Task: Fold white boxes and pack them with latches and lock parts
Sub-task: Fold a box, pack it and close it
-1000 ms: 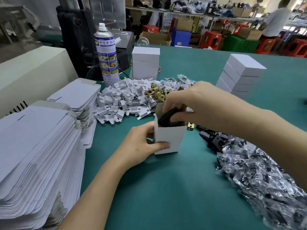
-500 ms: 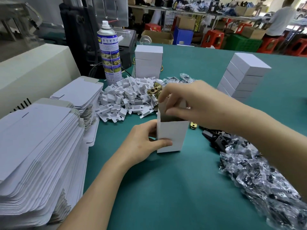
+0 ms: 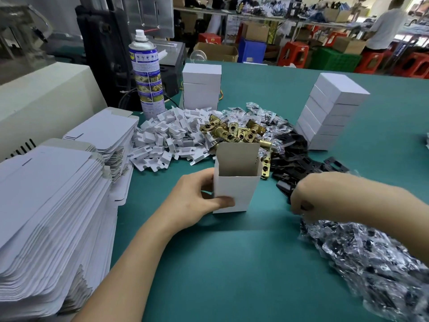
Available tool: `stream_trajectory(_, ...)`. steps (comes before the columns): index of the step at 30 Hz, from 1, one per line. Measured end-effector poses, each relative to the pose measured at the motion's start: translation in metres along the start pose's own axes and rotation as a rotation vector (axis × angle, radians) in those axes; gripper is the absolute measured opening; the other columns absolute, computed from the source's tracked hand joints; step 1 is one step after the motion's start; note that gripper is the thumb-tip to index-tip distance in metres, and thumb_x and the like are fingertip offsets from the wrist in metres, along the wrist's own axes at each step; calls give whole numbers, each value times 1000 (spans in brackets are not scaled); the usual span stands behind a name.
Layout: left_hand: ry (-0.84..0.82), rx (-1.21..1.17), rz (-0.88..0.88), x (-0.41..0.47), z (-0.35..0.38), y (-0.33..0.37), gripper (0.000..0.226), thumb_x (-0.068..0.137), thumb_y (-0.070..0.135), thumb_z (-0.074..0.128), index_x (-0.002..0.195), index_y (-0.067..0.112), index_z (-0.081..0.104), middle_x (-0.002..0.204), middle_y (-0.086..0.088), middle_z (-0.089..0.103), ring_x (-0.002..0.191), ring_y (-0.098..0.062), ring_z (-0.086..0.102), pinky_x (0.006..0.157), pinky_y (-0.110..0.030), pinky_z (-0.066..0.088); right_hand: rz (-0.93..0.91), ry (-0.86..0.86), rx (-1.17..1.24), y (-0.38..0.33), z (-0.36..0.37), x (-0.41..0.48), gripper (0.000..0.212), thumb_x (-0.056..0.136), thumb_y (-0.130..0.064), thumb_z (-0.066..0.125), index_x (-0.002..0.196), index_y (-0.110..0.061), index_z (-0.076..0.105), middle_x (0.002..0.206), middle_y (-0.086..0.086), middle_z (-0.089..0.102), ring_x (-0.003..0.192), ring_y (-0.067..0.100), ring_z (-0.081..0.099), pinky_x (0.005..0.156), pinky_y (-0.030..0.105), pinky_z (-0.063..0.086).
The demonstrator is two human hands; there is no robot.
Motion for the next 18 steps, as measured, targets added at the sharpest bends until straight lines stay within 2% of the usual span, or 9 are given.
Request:
stream_trajectory(1, 0, -8, 4, 0, 0, 0, 42, 79, 24, 85, 117, 40, 74, 110, 15, 79, 103, -11, 75, 95, -36, 59, 15, -12, -28, 0, 6, 1, 7, 82, -19, 61, 79, -16, 56, 78, 0, 57, 69, 28, 52, 56, 33, 39)
stream_trajectory(4, -8, -37, 12, 0, 1, 0, 42, 80, 21, 85, 117, 40, 74, 112, 15, 79, 102, -10, 75, 93, -29, 59, 36, -19, -37, -1, 9, 3, 5, 86, -22, 65, 90, -24, 63, 97, -8, 64, 88, 23, 66, 63, 28, 44)
stream_trajectory(6, -6, -42, 11, 0, 1, 0, 42, 80, 22, 85, 117, 40, 74, 112, 15, 79, 101, -9, 75, 92, -27, 59, 17, 41, -32, -2, 1, 2, 11, 87, -21, 66, 88, -30, 61, 97, -13, 57, 88, 19, 61, 65, 27, 44)
stream_trajectory(8, -6, -43, 12, 0, 1, 0, 43, 81, 21, 86, 116, 42, 74, 111, 16, 79, 101, -8, 75, 91, -25, 58, 12, 86, -25, 0, -7, 0, 8, 90, -23, 67, 95, -30, 68, 98, -14, 51, 90, 15, 58, 67, 28, 48)
stream_trajectory(11, -2, -40, 13, 0, 0, 0, 43, 83, 17, 86, 117, 41, 74, 112, 16, 79, 103, -8, 75, 92, -25, 58, 68, 166, 78, 17, -24, -7, 4, 95, -29, 67, 97, -31, 68, 102, -16, 56, 95, 10, 61, 79, 31, 56)
stream_trajectory(14, 0, -34, 11, 0, 0, 0, 43, 82, 20, 86, 116, 42, 73, 111, 18, 79, 102, -7, 75, 92, -25, 58, 130, 349, 266, 42, -54, -20, 16, 96, -27, 67, 88, -33, 55, 89, -16, 62, 83, 11, 61, 78, 37, 54)
stream_trajectory(16, 1, -30, 10, 0, 0, 1, 44, 81, 21, 86, 115, 45, 72, 111, 19, 78, 101, -5, 75, 91, -24, 58, 136, 535, 383, 55, -79, -33, 18, 95, -23, 69, 87, -31, 54, 81, -16, 65, 75, 12, 64, 71, 37, 53)
stream_trajectory(18, 4, -22, 8, 0, -1, 1, 44, 81, 22, 86, 115, 47, 72, 110, 21, 78, 101, -4, 74, 91, -24, 58, 104, 754, 539, 60, -105, -50, 15, 94, -19, 69, 90, -28, 59, 79, -17, 66, 71, 2, 64, 66, 32, 53)
Point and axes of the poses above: each hand's wrist, its own x-axis towards the middle knuckle, its own z-axis out of the palm, y = z × x, the point moved 10 cm from there along x, towards the middle knuckle
